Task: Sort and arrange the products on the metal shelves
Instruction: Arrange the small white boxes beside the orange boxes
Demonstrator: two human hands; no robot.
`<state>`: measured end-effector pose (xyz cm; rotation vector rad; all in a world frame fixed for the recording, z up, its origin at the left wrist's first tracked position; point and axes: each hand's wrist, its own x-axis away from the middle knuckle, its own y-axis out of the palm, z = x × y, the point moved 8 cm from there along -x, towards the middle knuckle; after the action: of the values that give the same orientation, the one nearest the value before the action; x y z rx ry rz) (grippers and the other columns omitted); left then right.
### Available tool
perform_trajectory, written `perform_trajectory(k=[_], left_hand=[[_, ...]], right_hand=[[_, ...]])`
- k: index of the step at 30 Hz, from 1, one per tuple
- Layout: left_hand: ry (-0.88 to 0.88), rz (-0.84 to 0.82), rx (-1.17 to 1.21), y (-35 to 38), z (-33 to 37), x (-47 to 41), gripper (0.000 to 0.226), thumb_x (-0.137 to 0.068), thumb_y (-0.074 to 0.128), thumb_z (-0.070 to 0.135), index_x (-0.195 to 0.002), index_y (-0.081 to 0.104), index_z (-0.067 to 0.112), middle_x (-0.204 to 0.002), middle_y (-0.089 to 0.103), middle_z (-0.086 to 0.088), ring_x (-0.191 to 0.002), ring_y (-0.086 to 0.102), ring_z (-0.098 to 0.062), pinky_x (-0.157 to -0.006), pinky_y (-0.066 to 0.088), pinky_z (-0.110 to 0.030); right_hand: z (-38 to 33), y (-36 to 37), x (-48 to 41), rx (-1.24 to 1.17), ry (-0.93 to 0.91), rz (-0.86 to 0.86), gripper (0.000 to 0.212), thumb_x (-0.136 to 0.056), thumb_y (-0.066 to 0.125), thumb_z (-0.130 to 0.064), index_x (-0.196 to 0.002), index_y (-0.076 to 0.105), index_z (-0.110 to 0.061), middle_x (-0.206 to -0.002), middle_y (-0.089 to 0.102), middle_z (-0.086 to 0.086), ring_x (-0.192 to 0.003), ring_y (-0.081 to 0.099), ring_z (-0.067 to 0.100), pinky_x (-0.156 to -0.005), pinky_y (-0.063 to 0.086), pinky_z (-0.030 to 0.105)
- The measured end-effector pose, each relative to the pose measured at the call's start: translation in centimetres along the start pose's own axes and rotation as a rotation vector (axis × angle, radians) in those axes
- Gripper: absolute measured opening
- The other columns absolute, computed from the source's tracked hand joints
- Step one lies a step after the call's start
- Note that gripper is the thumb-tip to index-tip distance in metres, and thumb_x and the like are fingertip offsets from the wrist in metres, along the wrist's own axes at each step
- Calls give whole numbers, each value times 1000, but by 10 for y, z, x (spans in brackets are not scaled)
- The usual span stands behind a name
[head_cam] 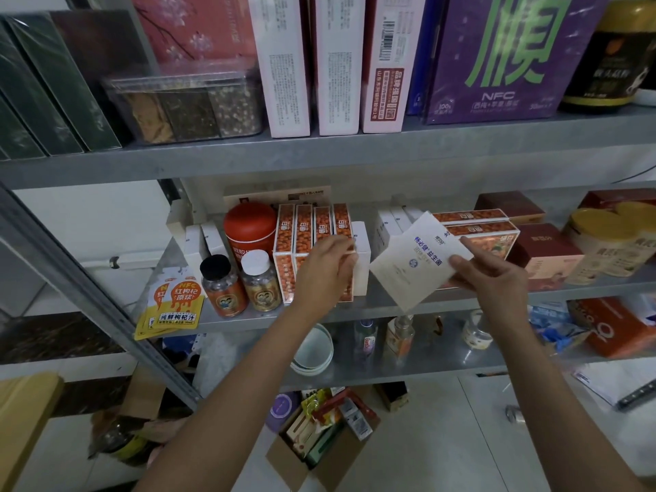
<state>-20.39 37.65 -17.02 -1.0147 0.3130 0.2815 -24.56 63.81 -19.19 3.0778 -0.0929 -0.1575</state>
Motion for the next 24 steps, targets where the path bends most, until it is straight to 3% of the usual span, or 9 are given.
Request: perform_trajectory(k=[3,7,10,13,20,24], left_hand=[[100,-85,-246,5,-8,-14,49,-103,40,37,-149,37,20,-159,27,-6,-147,22,-25,-120,18,-44],[65,-277,-432,34,-27,-17,60,-100,30,56,-154,16,34,-164,6,0,-151,3,-24,-119,-2,-50],[75,-241,-500,40,-31,-15,62,-98,31,60,-153,14,36,-164,10,0,-151,5,-25,-119,0,-50],[82,-224,-520,39,-30,-19,63,-96,36,61,-152,17,37,-163,15,-2,-149,10,-28,-118,8,-54],[95,-204,-555,41,-24,-19,64,-91,56,48,-146,27,36,-158,21,-6,-146,14,-32,-115,13,-58],[90,-193,-567,41,-23,-19,67,-87,62,42,-144,28,35,-157,21,-7,-145,14,-33,-114,13,-59]], right_hand=[[-7,13,1,290,-174,22,46,-80,74,-6,-124,62,-16,-129,62,9,-110,63,19,-84,59,41],[2,43,6,576,-295,-13,45,-83,75,-12,-127,64,-12,-133,60,12,-100,67,26,-83,58,49],[5,65,11,774,-439,19,46,-85,75,-16,-128,63,-9,-129,62,18,-100,69,37,-78,59,53],[5,85,16,877,-634,91,45,-78,79,-8,-121,66,-1,-112,68,26,-88,70,45,-63,59,54],[35,108,-3,856,-478,31,46,-89,71,-17,-131,59,-4,-113,70,21,-104,67,40,-89,53,50],[46,117,-12,862,-438,-26,49,-92,66,-17,-138,53,-9,-115,69,20,-106,67,36,-96,49,46]])
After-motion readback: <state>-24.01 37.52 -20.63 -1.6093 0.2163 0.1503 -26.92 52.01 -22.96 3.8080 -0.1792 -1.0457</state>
